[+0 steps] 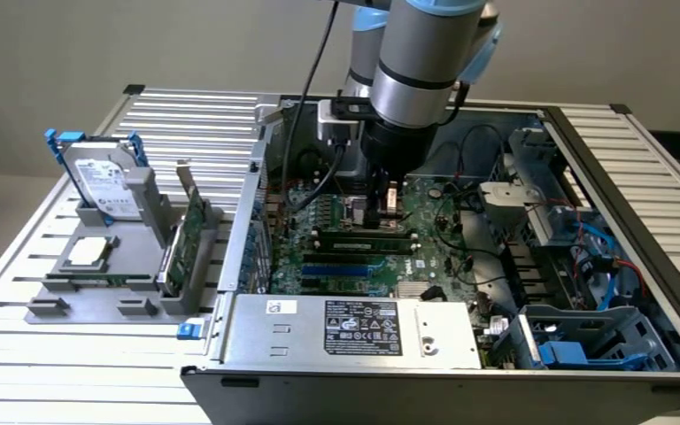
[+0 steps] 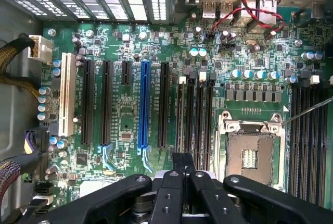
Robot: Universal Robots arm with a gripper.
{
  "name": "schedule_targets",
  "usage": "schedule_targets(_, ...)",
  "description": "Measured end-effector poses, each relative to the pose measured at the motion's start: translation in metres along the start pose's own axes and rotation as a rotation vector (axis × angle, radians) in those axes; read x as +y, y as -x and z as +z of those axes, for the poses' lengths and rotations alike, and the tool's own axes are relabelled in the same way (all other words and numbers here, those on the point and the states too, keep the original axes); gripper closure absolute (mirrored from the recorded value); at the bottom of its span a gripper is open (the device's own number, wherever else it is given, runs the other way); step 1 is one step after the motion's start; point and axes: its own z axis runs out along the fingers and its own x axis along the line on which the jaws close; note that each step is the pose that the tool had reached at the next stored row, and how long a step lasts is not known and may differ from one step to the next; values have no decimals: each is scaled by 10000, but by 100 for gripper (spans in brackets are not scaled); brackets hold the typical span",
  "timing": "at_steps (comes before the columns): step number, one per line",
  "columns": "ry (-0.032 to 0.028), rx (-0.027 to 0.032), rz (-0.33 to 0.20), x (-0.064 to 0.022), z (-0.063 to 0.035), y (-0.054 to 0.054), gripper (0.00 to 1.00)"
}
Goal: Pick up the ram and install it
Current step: 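Press down the ram until it locks into place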
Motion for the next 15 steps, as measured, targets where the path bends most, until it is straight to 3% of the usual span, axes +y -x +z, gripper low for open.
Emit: schedule_targets(15, 136, -3, -1, 0, 0, 0, 89)
